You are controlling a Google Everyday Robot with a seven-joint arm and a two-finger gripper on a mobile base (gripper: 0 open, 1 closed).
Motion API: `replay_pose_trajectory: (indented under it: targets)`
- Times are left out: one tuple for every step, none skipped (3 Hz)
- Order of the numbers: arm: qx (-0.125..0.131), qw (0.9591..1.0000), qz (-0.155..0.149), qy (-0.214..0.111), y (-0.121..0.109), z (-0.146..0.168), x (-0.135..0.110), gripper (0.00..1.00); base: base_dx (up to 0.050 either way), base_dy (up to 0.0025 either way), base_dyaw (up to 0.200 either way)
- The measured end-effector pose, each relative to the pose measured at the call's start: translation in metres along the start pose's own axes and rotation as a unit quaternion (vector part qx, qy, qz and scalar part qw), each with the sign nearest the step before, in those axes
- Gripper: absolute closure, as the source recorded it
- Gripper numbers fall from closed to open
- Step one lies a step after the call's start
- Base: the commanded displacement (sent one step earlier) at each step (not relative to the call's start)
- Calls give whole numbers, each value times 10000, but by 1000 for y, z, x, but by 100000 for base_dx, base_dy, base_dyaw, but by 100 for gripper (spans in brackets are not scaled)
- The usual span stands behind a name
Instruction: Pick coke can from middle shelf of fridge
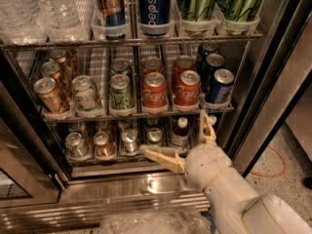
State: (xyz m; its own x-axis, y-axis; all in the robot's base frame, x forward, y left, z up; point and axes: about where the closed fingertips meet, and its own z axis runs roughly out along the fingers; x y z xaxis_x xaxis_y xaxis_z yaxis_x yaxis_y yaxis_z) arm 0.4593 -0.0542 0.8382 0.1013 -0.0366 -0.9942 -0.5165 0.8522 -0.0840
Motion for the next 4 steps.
replay_pose_trajectory:
  targets:
    - [45,10000,-26,1,-4,4,1,0,0,0,0]
    - [232,9996,-130,-105,-20,3,11,0,0,0,0]
    - [232,9996,-130,-105,-20,3,11,0,0,0,0]
    - [232,9996,-130,-105,-20,3,11,4,0,0,0]
